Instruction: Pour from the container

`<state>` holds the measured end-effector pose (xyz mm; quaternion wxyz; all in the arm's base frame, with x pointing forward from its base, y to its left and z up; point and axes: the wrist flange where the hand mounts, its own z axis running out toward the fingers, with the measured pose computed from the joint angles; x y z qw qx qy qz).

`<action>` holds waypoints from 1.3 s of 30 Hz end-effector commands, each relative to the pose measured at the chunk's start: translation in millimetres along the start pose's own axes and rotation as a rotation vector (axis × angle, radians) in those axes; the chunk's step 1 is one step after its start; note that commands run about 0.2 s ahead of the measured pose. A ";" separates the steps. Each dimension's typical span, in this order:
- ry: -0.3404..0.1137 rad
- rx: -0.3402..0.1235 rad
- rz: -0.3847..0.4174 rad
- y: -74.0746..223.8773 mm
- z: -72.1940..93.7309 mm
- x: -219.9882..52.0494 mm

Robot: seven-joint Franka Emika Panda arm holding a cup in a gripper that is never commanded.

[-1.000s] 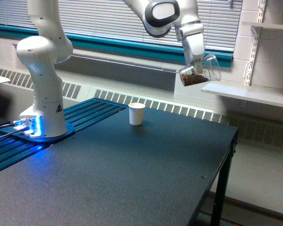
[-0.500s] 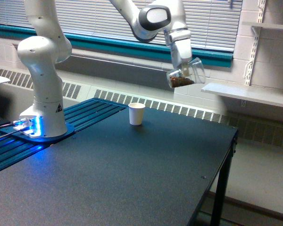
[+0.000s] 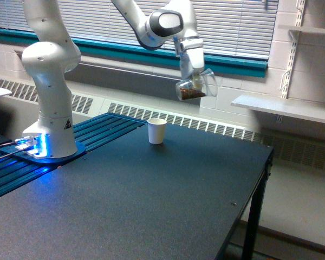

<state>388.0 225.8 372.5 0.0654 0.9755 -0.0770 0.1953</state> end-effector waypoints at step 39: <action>-0.128 -0.040 -0.167 -37.0 -14.9 -189.1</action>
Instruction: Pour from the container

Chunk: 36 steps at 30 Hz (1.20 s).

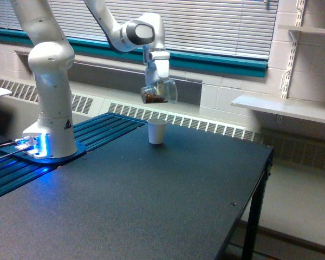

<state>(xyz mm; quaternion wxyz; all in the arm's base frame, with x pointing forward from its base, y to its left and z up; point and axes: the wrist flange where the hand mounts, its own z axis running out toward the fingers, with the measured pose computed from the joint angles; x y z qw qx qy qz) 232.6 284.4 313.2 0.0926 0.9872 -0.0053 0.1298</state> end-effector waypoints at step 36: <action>-0.158 0.007 -0.001 -3.9 28.5 -59.4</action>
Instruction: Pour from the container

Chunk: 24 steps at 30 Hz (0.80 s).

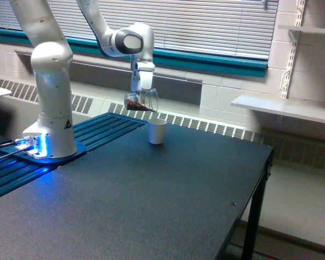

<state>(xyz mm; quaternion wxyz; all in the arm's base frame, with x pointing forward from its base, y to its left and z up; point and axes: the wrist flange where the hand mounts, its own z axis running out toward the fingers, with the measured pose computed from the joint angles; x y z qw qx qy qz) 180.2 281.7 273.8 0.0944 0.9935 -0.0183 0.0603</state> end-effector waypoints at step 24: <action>-0.120 0.010 -0.051 0.8 23.6 18.9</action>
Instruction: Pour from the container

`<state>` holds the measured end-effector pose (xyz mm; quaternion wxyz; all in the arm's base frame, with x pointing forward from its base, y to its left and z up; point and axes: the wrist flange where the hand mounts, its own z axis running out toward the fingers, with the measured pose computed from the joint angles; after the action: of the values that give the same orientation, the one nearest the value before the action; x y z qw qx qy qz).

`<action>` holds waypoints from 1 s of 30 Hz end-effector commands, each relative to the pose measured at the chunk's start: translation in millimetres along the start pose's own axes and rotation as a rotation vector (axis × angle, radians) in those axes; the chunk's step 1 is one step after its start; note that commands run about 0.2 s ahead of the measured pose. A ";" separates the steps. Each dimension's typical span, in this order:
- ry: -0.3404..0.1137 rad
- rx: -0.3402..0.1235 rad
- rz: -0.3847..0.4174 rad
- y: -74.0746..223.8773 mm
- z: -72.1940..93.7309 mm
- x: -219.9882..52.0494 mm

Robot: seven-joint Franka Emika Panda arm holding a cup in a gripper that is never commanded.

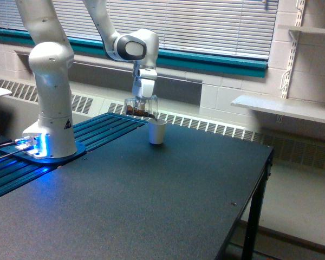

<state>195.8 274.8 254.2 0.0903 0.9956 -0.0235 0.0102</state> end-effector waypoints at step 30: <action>-0.079 0.001 -0.113 -9.7 7.3 19.7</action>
<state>210.3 282.5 244.6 0.0903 0.9952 0.0201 -0.0310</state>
